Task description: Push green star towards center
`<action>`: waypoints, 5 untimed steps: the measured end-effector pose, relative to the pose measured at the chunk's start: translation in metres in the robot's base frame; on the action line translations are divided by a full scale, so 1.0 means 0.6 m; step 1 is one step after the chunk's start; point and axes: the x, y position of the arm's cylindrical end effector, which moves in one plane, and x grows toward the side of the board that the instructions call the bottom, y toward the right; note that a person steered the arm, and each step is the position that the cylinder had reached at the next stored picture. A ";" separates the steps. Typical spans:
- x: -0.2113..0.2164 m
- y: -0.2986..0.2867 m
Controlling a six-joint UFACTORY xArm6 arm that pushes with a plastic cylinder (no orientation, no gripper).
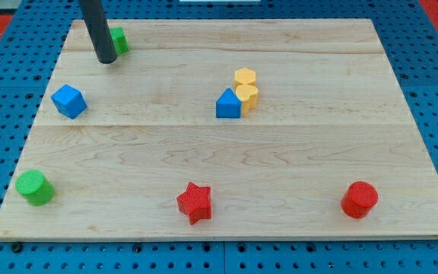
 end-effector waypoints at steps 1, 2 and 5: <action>0.029 0.040; 0.047 0.051; -0.087 0.005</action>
